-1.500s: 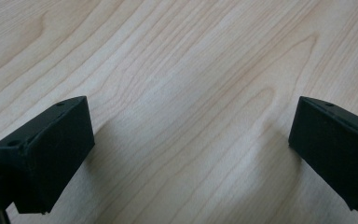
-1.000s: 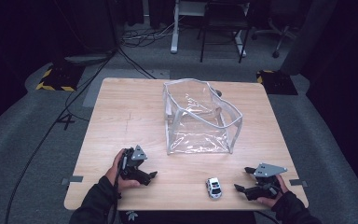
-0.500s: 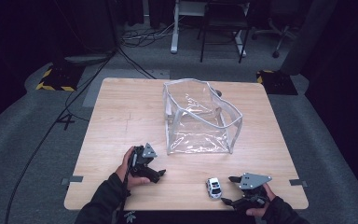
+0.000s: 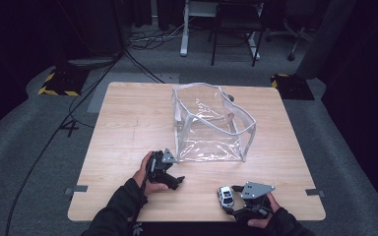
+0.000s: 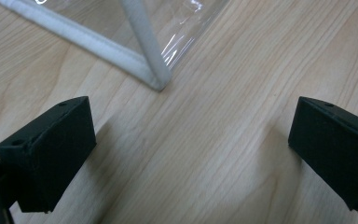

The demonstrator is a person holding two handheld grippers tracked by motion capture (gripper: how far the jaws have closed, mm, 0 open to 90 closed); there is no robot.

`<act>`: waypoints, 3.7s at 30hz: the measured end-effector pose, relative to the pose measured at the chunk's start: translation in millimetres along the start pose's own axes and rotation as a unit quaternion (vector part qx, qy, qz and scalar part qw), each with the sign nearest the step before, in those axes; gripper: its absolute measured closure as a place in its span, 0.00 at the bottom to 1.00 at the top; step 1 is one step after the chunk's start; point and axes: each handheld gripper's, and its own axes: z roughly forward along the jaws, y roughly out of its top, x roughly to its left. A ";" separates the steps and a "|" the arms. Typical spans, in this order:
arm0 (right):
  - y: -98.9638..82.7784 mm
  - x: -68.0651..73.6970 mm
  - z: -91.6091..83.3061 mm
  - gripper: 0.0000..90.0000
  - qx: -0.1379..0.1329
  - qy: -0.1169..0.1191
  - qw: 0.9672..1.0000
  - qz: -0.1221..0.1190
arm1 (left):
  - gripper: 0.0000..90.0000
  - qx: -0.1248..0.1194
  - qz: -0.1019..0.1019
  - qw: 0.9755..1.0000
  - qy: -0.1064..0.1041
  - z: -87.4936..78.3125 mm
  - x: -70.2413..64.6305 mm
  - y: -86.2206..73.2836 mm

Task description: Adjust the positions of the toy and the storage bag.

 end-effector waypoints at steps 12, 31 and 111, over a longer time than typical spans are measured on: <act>7.2 3.2 7.8 0.25 -0.002 -0.025 0.999 0.024 | 0.26 -0.029 -0.017 0.999 0.020 12.1 -2.1 16.8; 6.0 -0.5 5.8 0.31 -0.006 -0.028 0.999 0.031 | 0.78 -0.117 -0.050 0.991 0.046 4.2 9.9 20.2; -49.8 -112.9 -58.9 0.52 -0.021 -0.181 0.968 0.171 | 0.32 -0.060 -0.153 0.985 0.046 -8.3 95.5 -1.5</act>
